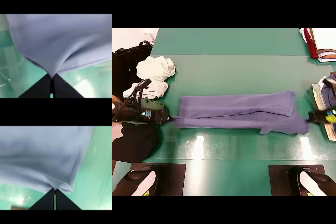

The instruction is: Fold the shirts.

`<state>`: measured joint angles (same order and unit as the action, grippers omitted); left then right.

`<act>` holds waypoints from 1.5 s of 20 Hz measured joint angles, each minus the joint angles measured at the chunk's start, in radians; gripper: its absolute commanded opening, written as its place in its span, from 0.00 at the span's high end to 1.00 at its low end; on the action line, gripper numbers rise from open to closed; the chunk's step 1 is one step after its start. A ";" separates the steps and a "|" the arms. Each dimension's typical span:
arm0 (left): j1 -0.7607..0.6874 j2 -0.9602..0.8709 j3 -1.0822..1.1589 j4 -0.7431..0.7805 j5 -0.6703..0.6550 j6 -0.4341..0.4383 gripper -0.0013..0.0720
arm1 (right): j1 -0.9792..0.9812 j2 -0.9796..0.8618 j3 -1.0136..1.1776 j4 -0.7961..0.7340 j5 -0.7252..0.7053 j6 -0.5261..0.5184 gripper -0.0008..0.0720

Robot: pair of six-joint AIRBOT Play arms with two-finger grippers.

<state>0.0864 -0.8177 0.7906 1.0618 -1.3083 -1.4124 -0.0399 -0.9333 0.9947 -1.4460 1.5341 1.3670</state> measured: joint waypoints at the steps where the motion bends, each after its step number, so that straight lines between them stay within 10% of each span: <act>1: 0.000 -0.050 0.014 0.000 0.033 0.004 0.95 | 0.019 -0.070 0.047 0.002 -0.033 0.000 0.97; 10: 0.000 -0.501 0.213 -0.051 0.293 0.049 0.94 | 0.076 -0.582 0.458 0.065 -0.133 0.002 0.96; 11: 0.000 -0.529 0.231 -0.062 0.309 0.058 0.80 | 0.076 -0.616 0.494 0.074 -0.134 0.003 0.74; 12: 0.000 -0.552 0.245 -0.074 0.325 0.066 0.43 | 0.076 -0.648 0.526 0.078 -0.136 0.003 0.48; 13: 0.000 -0.568 0.255 -0.079 0.338 0.070 0.22 | 0.074 -0.677 0.558 0.092 -0.135 0.003 0.47; 18: 0.000 -0.594 0.299 -0.087 0.316 0.080 0.25 | 0.005 -0.751 0.640 0.243 -0.087 -0.014 0.47; 19: 0.000 -0.590 0.310 -0.083 0.292 0.081 0.46 | -0.017 -0.754 0.642 0.262 -0.068 -0.020 0.47; 20: 0.000 -0.582 0.320 -0.079 0.268 0.083 0.87 | -0.043 -0.754 0.634 0.275 -0.048 -0.029 0.47; 21: 0.000 -0.574 0.327 -0.077 0.253 0.084 0.94 | -0.069 -0.749 0.616 0.288 -0.032 -0.039 0.47; 24: 0.000 -0.550 0.338 -0.080 0.214 0.095 0.94 | -0.153 -0.713 0.508 0.317 -0.020 -0.088 0.18; 30: -0.042 -0.537 0.343 -0.135 0.182 0.101 0.95 | -0.309 -0.745 0.308 0.483 -0.058 -0.201 0.17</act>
<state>0.0441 -1.3544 1.1332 0.9272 -1.1263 -1.3113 -0.3492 -1.6783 1.3029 -0.9630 1.4757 1.1664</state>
